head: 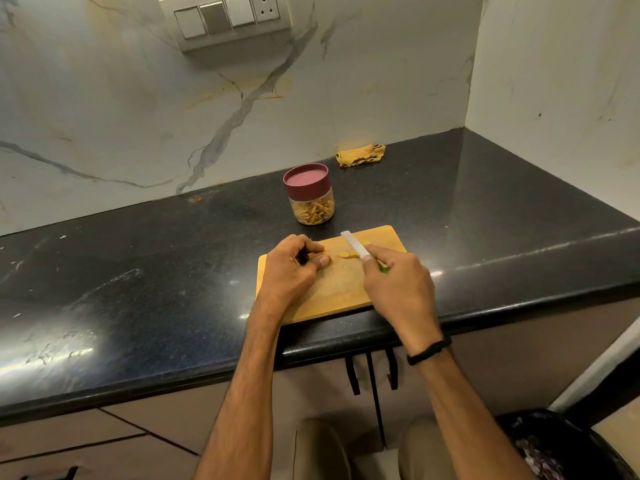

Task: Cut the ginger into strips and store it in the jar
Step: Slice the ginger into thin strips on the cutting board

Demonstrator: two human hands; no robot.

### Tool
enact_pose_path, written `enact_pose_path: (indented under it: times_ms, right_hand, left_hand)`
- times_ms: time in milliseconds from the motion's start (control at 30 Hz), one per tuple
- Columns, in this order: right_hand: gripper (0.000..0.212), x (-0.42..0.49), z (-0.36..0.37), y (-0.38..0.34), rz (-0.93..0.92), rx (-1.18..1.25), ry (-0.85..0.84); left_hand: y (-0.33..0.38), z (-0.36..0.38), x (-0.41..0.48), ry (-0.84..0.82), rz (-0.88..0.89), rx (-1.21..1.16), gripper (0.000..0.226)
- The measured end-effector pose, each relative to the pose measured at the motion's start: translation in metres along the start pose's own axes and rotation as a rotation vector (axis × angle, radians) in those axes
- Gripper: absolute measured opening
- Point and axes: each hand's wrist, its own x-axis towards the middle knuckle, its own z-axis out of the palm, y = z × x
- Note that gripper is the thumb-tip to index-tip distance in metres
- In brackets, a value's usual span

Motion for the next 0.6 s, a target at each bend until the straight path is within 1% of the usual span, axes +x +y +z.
enact_pose_path:
  times_ms: [100, 200, 400, 600]
  right_hand:
    - [0.037, -0.010, 0.015, -0.005, -0.120, -0.147, 0.016]
    - [0.038, -0.014, 0.024, -0.006, -0.160, -0.237, 0.007]
    - [0.040, -0.017, 0.034, -0.007, -0.222, -0.315, -0.008]
    - [0.041, -0.020, 0.036, -0.008, -0.219, -0.347, -0.030]
  left_hand:
    - [0.000, 0.001, 0.001, -0.001, -0.024, -0.021, 0.019]
    - [0.000, 0.001, 0.001, 0.004, -0.030, -0.024, 0.022]
    - [-0.004, 0.002, 0.001, 0.015, -0.021, -0.036, 0.020]
    - [-0.003, 0.001, 0.000, 0.020, -0.015, -0.055, 0.015]
